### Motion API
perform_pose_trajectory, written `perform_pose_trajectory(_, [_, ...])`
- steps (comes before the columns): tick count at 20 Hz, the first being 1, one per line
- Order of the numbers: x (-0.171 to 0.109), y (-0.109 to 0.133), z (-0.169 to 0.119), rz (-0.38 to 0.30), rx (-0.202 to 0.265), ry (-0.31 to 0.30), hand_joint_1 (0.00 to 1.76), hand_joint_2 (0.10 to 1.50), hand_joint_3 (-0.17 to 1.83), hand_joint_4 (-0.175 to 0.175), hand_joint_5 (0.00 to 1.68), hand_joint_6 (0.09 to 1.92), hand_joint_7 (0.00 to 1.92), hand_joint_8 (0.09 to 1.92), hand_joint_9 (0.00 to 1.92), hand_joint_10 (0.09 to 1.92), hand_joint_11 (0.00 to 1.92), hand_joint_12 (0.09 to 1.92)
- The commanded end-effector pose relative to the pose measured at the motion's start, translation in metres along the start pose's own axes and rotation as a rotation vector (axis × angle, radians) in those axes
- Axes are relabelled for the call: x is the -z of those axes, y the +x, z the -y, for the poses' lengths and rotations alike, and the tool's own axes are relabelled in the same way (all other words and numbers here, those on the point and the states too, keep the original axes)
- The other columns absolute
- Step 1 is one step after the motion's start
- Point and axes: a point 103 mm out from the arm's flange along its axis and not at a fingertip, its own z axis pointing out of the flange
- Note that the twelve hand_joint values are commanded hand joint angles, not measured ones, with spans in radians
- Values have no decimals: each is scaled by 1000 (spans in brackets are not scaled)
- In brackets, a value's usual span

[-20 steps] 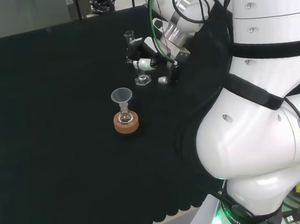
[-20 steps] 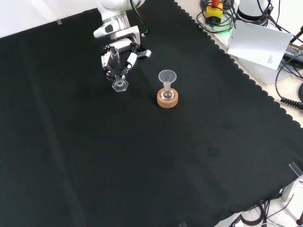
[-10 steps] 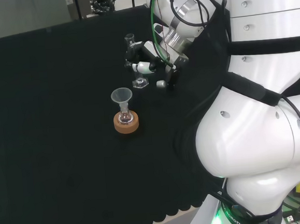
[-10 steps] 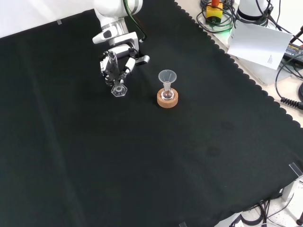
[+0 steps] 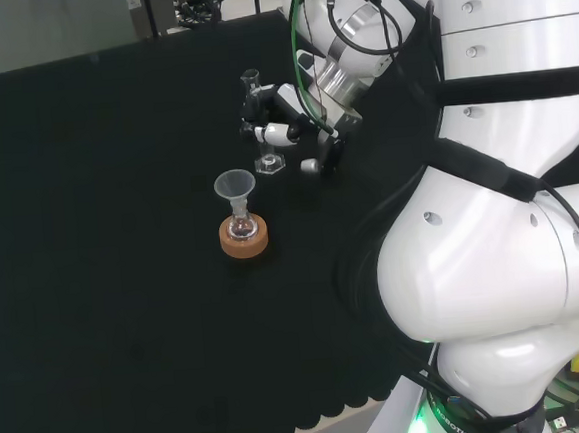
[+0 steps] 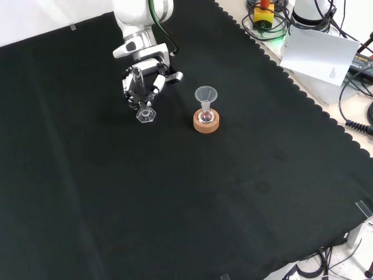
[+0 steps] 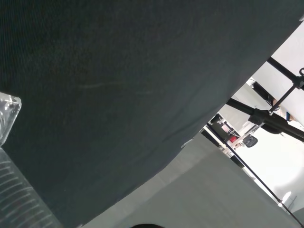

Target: Put the graduated cylinder back on the table.

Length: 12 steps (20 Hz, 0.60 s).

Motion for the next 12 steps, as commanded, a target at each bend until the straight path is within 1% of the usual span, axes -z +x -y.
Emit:
perform_pose_trajectory(1, [-4,0,-1,-5,-1,0,1084,1174,2,-76,879,1166,1029,540,1368,87,1289,730])
perform_pose_trajectory(7, [-4,-4,1,-14,-12,3,1086,1174,1,-79,878,1167,1028,543,1367,87,1290,733])
perform_pose_trajectory(12, [-8,-6,4,-31,-19,12,1097,1173,1,-103,879,1163,1013,554,1359,87,1274,742])
